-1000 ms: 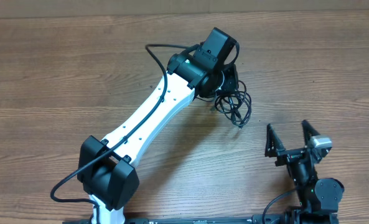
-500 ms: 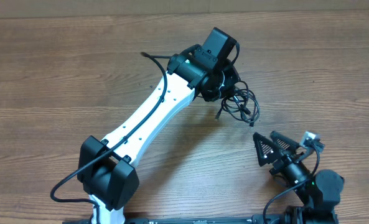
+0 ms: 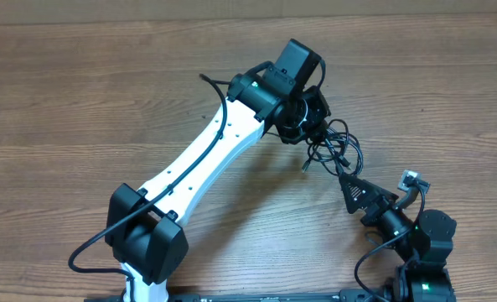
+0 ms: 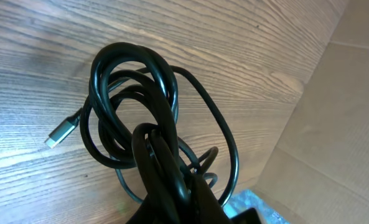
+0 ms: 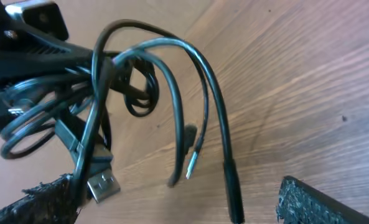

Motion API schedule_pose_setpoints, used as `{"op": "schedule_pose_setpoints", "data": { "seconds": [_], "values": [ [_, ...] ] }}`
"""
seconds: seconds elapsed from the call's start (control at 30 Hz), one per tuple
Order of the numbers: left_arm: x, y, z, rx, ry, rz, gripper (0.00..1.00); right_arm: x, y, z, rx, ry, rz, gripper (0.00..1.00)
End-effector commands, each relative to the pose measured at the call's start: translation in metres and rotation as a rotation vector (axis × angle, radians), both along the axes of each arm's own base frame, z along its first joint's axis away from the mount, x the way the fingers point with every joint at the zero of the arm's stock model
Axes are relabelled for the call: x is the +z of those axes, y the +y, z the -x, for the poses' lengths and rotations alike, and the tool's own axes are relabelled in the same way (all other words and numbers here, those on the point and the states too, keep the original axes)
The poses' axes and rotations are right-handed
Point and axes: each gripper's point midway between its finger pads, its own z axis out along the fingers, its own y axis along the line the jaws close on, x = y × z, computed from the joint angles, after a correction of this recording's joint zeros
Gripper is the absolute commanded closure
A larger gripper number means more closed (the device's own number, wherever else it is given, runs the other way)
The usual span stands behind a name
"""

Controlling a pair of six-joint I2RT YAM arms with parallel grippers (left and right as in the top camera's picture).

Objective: Untangle cables

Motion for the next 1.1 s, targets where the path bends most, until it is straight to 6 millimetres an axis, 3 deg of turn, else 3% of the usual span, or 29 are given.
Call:
{"op": "schedule_pose_setpoints", "data": {
  "seconds": [0.0,0.2,0.53,0.7,0.93,1.07],
  "values": [
    [0.007,0.0,-0.005,-0.006,-0.047,-0.015,0.96,0.018,0.003,-0.003,0.012,-0.043,-0.026,0.0],
    [0.006,0.002,-0.004,-0.026,-0.058,-0.025,0.96,0.02,-0.003,-0.007,-0.025,-0.057,-0.017,0.0],
    [0.032,-0.026,0.033,-0.223,0.062,0.204,0.96,-0.029,-0.028,-0.005,-0.156,0.125,0.093,0.0],
    [0.045,-0.03,0.046,-0.327,0.076,0.294,0.96,-0.036,-0.033,-0.004,-0.186,0.155,0.107,0.0],
    [0.054,-0.022,0.044,-0.417,0.031,0.364,0.96,-0.046,-0.047,-0.003,-0.26,0.195,0.142,0.0],
    [0.05,-0.009,0.028,-0.43,-0.057,0.339,0.96,-0.045,-0.043,-0.002,-0.237,0.195,0.131,0.0]
  ]
}}
